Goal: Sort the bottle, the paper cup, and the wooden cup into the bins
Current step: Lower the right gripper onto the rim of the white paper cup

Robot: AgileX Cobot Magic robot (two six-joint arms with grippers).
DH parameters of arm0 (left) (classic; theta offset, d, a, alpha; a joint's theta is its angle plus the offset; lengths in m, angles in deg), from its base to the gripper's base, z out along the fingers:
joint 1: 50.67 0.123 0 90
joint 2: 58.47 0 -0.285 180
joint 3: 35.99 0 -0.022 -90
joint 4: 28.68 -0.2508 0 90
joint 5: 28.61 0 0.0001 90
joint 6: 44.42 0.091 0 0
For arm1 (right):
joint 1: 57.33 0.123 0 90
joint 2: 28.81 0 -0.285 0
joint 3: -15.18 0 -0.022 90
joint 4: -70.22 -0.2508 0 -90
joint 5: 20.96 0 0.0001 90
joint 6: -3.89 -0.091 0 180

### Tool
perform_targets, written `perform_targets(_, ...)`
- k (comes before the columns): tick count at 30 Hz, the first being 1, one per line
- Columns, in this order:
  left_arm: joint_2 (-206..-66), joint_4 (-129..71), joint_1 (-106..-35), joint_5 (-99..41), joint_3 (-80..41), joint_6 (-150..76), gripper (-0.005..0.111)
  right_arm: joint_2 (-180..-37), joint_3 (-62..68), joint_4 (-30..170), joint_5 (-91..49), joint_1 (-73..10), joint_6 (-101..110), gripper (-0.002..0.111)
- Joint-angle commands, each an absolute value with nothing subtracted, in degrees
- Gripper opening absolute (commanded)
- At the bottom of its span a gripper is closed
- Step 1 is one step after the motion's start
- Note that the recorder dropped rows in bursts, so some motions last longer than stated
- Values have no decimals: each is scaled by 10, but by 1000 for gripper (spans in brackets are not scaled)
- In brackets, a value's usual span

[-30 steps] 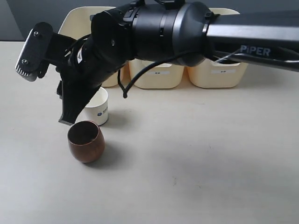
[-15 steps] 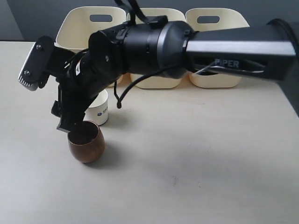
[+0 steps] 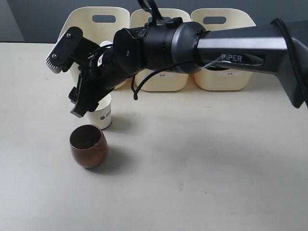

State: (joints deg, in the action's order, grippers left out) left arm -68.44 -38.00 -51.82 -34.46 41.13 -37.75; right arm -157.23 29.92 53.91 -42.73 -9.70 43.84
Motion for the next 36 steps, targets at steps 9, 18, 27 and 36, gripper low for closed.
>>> perform_targets(9,-683,-380,-519,-347,412,-379,0,-1572,300,505,-440,-100,442,70)
perform_targets(18,-683,-380,-519,-347,412,-379,0,-1585,301,502,-430,-100,442,70)
perform_targets(27,-683,-380,-519,-347,412,-379,0,-1609,302,509,-394,-100,443,70)
perform_targets(36,-683,-380,-519,-347,412,-379,0,-1621,302,507,-397,-100,443,70)
